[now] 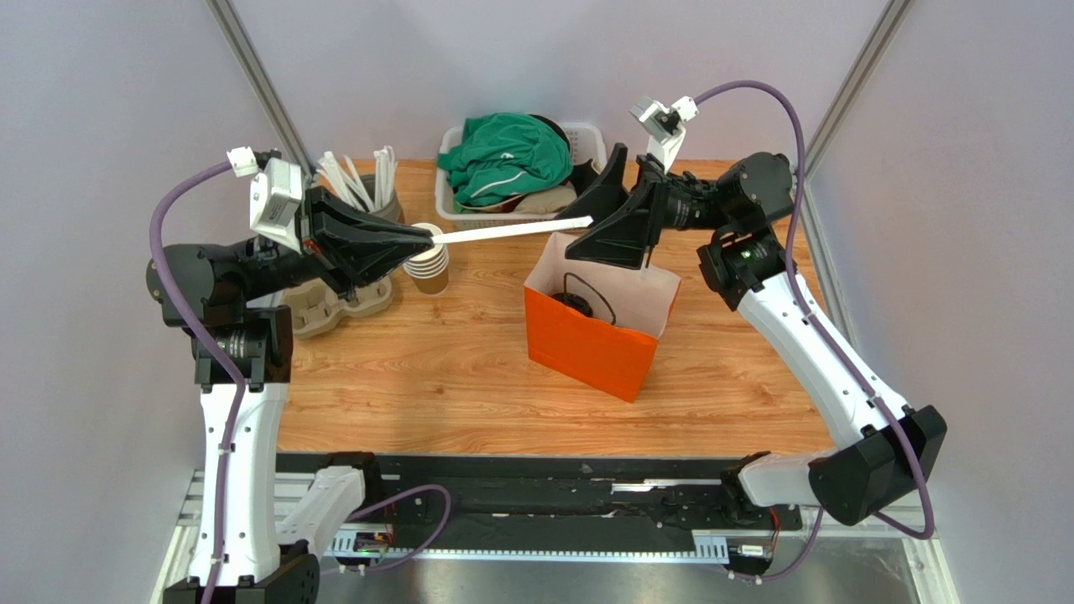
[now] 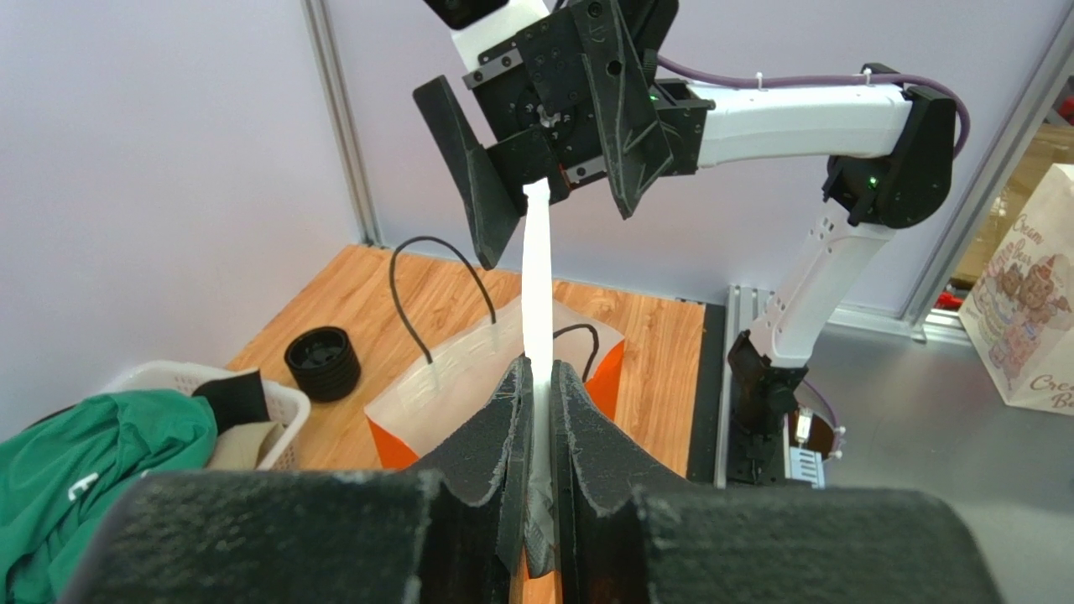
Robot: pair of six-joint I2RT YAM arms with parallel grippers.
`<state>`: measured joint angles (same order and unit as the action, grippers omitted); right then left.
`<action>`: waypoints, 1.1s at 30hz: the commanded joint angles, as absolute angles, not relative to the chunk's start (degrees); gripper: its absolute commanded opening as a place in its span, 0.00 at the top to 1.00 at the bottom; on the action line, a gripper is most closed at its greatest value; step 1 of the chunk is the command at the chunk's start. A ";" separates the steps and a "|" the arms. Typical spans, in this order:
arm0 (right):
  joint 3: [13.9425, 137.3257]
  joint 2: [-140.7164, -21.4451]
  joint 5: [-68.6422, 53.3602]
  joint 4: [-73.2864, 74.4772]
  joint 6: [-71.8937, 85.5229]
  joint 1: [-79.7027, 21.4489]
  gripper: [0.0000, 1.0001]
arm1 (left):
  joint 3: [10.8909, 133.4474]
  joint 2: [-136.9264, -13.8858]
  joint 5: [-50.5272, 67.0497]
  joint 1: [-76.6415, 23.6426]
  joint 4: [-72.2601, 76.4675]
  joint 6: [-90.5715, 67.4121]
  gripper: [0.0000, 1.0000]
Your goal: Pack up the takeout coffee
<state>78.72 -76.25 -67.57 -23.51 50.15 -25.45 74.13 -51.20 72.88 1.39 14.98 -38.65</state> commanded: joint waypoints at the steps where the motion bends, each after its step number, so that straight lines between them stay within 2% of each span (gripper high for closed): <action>1: 78.93 -75.50 -66.18 -26.63 51.41 -25.93 0.19 | 73.83 -51.33 71.72 0.35 16.35 -36.48 0.90; 6: 79.63 -76.29 -66.09 -29.35 53.87 -26.19 0.21 | 71.73 -51.06 70.84 0.18 15.21 -34.90 0.90; 13: 80.16 -77.96 -66.18 -30.41 54.84 -27.07 0.34 | 70.66 -50.98 69.87 0.18 15.03 -34.19 0.90; 22: 80.77 -79.28 -66.45 -30.32 54.84 -28.12 0.38 | 70.14 -51.07 69.61 0.18 15.03 -33.93 0.90; 28: 81.65 -79.72 -66.80 -30.41 55.11 -28.65 0.49 | 68.73 -50.80 69.26 0.18 14.85 -33.22 0.89; 33: 82.26 -80.51 -66.97 -31.81 56.16 -28.74 0.53 | 68.03 -50.89 69.00 0.18 14.85 -32.78 0.89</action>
